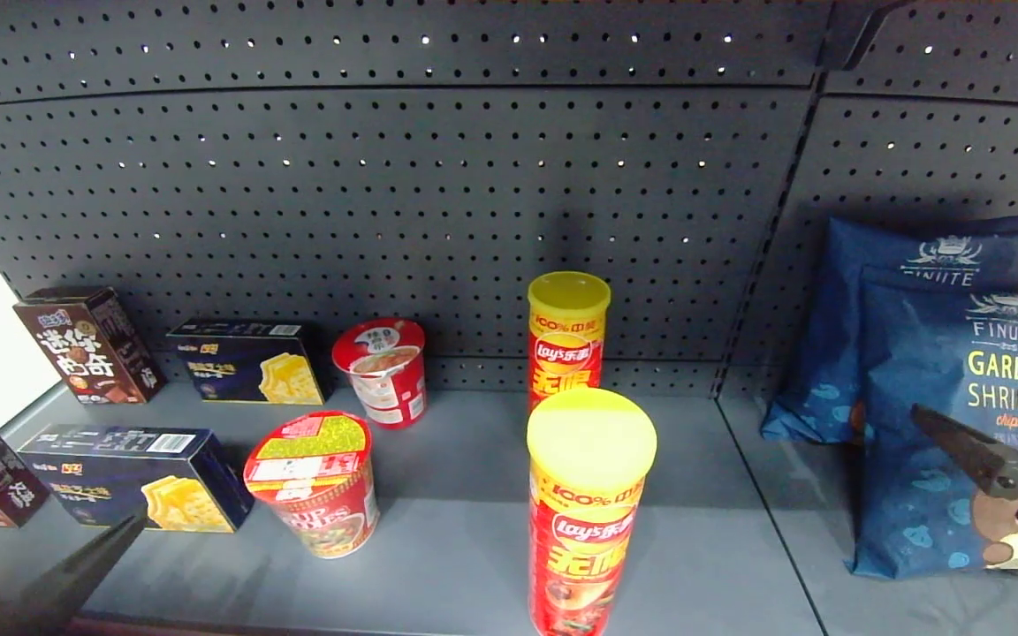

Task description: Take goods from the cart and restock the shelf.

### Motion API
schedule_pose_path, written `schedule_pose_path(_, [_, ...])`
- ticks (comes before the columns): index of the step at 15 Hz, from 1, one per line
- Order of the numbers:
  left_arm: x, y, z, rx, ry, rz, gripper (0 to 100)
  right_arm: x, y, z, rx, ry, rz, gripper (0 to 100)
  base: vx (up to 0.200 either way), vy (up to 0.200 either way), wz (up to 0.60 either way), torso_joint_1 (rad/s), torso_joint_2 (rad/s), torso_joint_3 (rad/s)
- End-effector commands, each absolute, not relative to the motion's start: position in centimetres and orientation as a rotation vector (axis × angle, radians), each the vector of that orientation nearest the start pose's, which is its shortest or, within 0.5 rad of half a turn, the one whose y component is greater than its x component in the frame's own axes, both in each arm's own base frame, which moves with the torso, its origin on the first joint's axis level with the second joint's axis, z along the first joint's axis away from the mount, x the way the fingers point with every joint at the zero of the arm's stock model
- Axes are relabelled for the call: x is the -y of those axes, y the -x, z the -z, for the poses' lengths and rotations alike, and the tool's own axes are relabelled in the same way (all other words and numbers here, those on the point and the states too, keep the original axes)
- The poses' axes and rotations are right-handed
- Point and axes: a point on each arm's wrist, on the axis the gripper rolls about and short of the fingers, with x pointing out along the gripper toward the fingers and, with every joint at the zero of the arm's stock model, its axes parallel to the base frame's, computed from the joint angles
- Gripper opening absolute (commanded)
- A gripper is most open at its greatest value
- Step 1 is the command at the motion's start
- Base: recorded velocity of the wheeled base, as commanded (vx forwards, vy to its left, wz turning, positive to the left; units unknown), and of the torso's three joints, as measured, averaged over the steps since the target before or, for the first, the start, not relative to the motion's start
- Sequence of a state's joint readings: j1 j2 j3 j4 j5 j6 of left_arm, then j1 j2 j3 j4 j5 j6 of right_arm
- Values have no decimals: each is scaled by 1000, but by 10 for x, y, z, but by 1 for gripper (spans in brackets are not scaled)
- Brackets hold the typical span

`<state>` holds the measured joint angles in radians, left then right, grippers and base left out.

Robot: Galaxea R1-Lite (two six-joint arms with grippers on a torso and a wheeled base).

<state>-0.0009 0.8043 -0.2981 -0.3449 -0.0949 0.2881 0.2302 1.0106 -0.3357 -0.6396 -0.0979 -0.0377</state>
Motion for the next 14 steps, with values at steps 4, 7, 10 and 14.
schedule_pose_path(4, [1,-25,-145,-129,-274,43,100,-1,-73,-180,49,-17,59,100,0,0,0,0,0,0])
schedule_pose_path(7, [1,-4,-130,-152,-273,46,100,0,-52,-149,12,24,57,100,0,0,0,0,0,0])
schedule_pose_path(10, [1,16,-113,-117,-273,38,100,2,-24,-123,-14,50,70,100,0,0,0,0,0,0])
schedule_pose_path(14, [1,31,-95,-114,-271,17,100,3,9,-98,-19,50,207,100,0,0,0,0,0,0])
